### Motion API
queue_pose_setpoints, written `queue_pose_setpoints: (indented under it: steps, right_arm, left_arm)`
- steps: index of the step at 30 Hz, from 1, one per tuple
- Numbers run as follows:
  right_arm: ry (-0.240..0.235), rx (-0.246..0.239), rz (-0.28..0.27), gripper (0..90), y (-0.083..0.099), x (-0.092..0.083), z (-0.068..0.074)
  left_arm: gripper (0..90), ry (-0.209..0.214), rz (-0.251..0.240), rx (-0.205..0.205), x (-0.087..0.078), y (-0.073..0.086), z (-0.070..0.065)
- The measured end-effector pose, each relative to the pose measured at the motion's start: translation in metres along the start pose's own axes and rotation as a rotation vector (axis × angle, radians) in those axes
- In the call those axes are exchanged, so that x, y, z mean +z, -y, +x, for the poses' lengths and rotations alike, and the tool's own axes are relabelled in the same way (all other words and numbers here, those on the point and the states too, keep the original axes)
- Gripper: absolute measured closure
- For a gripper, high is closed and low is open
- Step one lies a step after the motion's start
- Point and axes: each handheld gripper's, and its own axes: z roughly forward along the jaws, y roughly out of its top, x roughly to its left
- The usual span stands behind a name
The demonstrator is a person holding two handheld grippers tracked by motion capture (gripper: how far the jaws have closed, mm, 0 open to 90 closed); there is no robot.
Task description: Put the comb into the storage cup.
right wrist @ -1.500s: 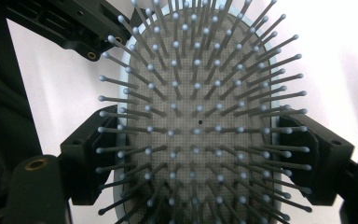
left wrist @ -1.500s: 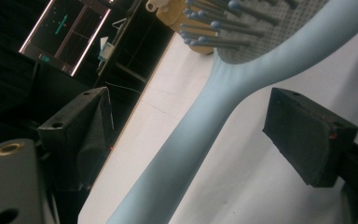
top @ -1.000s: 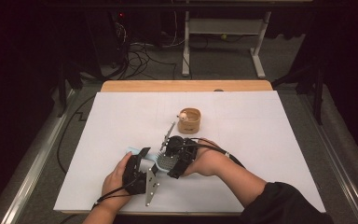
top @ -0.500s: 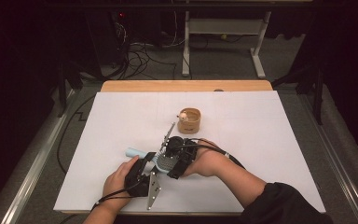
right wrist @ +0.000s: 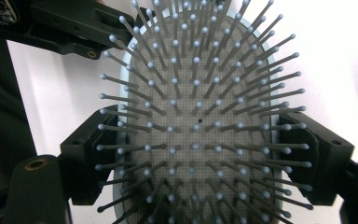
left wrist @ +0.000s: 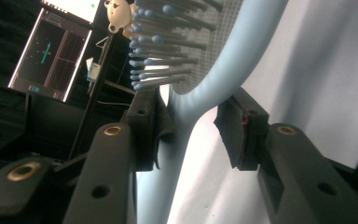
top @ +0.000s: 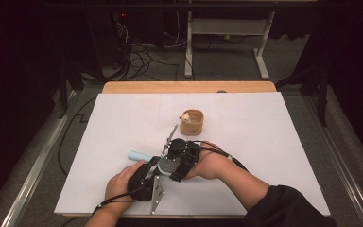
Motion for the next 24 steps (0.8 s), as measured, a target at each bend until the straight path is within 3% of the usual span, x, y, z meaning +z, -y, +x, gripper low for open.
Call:
queue_pose_setpoints:
  steps: [8,17,24]
  right_arm:
    - [0.000,0.002,0.003,20.6,-0.0001,-0.0003,-0.0002]
    - [-0.015,0.007,0.006,20.4,0.0005,-0.0015,-0.0020]
    - [-0.026,0.030,-0.020,20.1,0.0002,-0.0050,-0.0037]
  left_arm:
    - [68.6,-0.020,0.015,0.037,0.0005,-0.0009,-0.0021]
    - [72.2,-0.018,0.052,0.109,-0.0003,-0.0032,-0.0034]
    - [74.6,-0.029,0.047,0.099,0.0007,-0.0027,-0.0036]
